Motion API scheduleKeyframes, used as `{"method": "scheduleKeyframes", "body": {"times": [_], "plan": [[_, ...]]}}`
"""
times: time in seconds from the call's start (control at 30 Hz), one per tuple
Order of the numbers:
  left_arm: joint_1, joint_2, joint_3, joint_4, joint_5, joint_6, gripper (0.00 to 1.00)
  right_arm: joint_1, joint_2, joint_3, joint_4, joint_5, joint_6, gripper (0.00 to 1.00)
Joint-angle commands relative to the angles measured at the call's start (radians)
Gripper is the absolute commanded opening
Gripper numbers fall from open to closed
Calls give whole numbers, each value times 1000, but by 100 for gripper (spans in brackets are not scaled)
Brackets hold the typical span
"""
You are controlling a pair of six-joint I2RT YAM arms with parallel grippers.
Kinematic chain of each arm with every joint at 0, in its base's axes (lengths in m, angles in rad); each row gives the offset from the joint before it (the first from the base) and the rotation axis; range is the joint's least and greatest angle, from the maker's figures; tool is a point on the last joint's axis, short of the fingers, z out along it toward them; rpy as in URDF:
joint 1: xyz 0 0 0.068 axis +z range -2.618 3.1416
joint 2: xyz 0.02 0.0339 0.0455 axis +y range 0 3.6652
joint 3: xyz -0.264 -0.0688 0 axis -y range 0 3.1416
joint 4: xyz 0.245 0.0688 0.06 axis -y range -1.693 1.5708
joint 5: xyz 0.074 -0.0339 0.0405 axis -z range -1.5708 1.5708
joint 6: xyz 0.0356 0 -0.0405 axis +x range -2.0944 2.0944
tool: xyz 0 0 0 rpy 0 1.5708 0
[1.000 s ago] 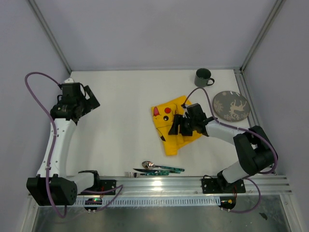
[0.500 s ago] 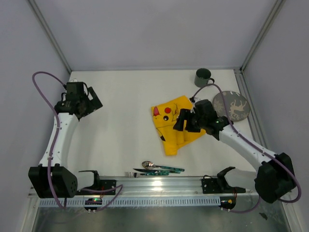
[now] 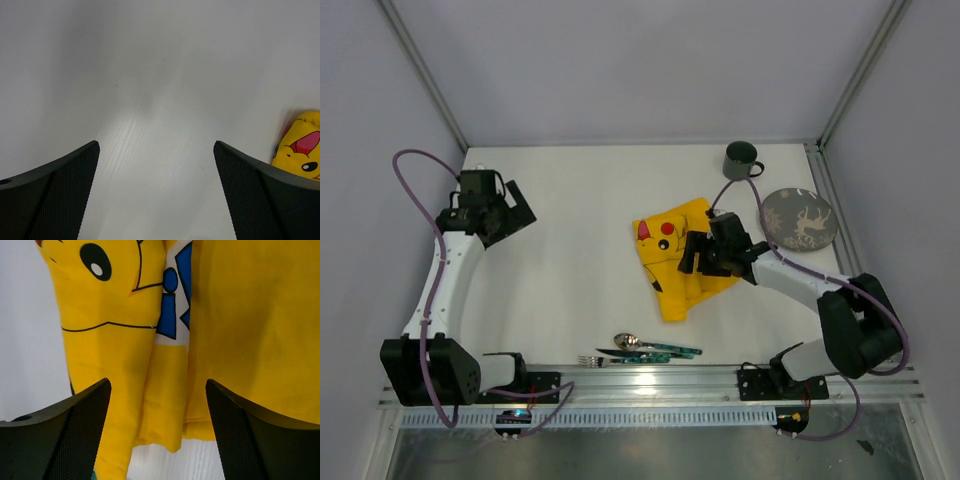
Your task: Set the dinner table for one person
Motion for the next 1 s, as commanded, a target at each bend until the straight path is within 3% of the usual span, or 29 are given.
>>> {"method": "scheduleKeyframes", "body": {"times": [0.0,0.17,0.33,0.73,0.83,0.97], "plan": [[-1,-27,-13,25,19,-4,99,4,95,14,196,-11,-58,80],[-1,-39,-15,17,10,-1,99,4,241,151,216,-44,-101,79],[-1,-52,-18,11,-12,7,99,4,260,237,187,-41,-127,79],[-2,-50,-13,6,-24,10,99,4,289,189,194,-83,-98,67],[-1,-52,-13,5,-24,10,99,4,293,191,193,-98,-98,60],[-1,-52,-12,6,-27,10,99,4,309,200,190,-130,-104,40]]}}
